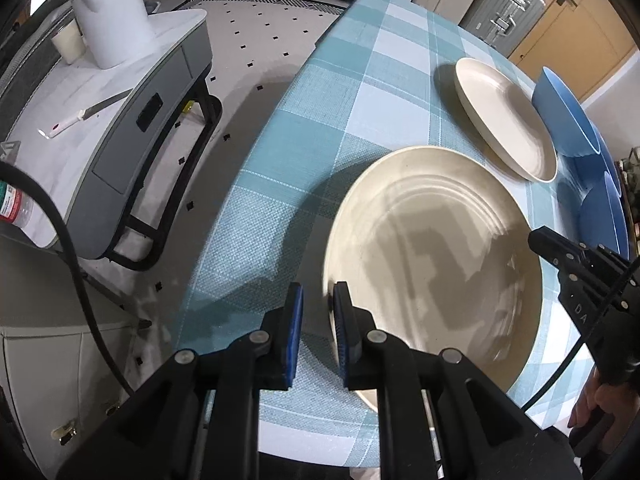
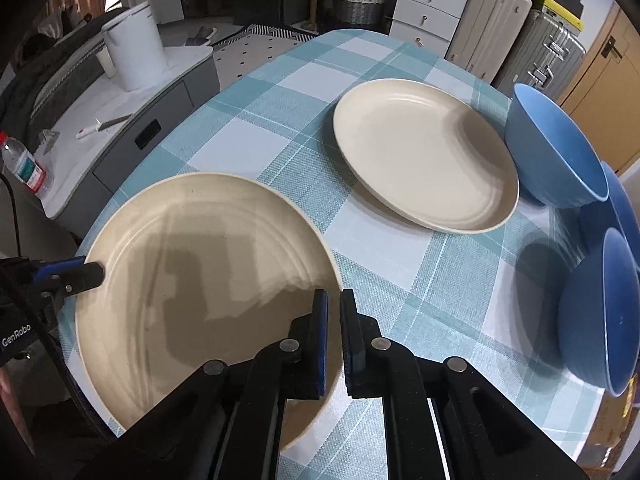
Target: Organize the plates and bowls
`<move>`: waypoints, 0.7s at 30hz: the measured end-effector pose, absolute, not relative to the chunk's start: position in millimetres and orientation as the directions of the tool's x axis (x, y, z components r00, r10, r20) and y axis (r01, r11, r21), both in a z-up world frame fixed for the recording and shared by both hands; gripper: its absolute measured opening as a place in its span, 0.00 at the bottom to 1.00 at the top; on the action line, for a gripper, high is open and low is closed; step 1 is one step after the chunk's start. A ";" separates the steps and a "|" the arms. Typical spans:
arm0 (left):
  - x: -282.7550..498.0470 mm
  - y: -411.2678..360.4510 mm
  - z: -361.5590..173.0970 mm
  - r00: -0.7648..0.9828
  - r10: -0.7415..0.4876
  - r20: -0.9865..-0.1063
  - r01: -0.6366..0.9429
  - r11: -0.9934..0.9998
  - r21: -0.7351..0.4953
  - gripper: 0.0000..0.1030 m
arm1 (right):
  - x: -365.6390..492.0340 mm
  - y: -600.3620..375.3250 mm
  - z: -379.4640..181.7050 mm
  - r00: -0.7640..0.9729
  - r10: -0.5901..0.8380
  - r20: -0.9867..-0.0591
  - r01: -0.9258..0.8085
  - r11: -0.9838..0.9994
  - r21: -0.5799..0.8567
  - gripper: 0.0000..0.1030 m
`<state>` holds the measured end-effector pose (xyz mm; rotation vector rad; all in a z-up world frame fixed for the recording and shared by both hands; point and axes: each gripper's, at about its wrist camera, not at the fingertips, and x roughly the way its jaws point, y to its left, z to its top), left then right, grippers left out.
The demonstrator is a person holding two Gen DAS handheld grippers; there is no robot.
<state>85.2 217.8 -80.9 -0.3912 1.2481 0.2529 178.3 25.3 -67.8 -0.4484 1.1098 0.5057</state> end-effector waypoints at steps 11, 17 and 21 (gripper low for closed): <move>84.2 206.6 -85.9 0.308 0.019 -0.951 -0.372 0.922 -0.102 0.18 | 175.7 7.4 -70.5 0.343 0.205 -0.917 -0.569 0.822 -0.029 0.06; 84.3 202.6 -94.4 0.302 -0.003 -0.953 -0.368 0.922 -0.119 0.19 | 175.2 4.0 -75.0 0.338 0.219 -0.915 -0.557 0.830 -0.007 0.06; 84.8 201.9 -95.5 0.300 -0.008 -0.954 -0.362 0.924 -0.122 0.19 | 174.8 2.3 -75.7 0.331 0.230 -0.915 -0.552 0.834 0.010 0.06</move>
